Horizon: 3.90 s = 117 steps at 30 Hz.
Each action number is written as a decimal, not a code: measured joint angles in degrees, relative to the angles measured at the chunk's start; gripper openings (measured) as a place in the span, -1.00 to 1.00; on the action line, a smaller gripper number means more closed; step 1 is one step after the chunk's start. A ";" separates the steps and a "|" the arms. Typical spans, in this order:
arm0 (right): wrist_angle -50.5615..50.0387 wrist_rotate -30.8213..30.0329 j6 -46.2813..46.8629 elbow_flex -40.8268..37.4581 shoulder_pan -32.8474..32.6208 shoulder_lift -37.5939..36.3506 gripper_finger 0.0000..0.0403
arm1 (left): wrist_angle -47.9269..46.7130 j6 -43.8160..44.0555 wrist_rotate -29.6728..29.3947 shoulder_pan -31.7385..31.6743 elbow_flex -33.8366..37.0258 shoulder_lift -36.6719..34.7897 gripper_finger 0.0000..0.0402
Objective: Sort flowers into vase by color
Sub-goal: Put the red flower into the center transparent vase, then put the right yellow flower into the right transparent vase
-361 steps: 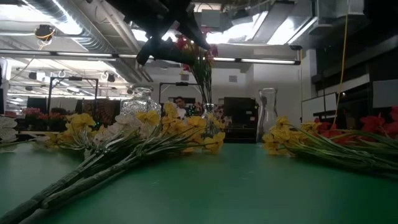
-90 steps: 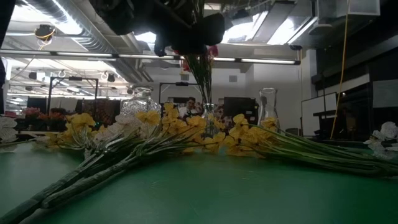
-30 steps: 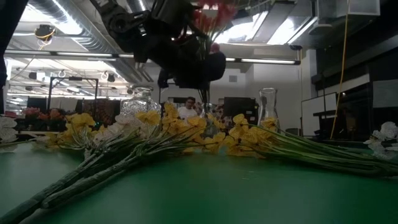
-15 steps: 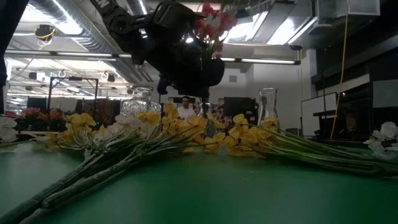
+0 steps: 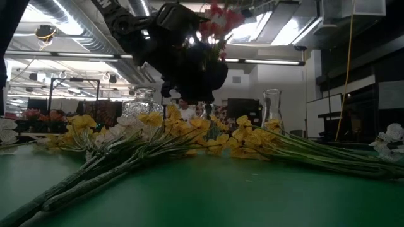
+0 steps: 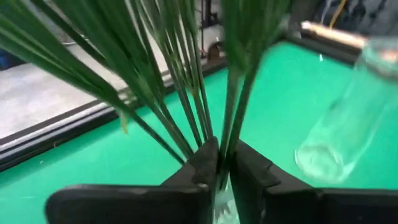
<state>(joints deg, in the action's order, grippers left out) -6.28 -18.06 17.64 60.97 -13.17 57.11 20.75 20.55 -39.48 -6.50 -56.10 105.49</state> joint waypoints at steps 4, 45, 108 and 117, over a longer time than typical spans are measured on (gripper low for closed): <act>-1.25 0.16 0.14 0.00 0.01 0.00 -0.23 | -0.49 -2.57 0.33 0.51 0.12 0.09 -0.66; -13.41 -1.58 3.67 0.02 0.02 0.01 -0.23 | -8.26 -2.86 2.77 13.37 0.00 -9.63 -0.24; -25.57 4.59 55.64 0.04 -22.45 41.94 0.12 | -22.46 3.32 -17.08 57.70 0.02 -33.16 -0.24; -24.70 5.49 57.31 0.12 -22.45 46.65 0.12 | -22.49 3.35 -17.07 57.65 0.02 -33.16 -0.24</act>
<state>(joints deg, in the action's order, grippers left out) -30.97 -12.58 74.95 61.09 -35.62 103.76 -1.73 23.90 -56.54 51.16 -56.07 72.34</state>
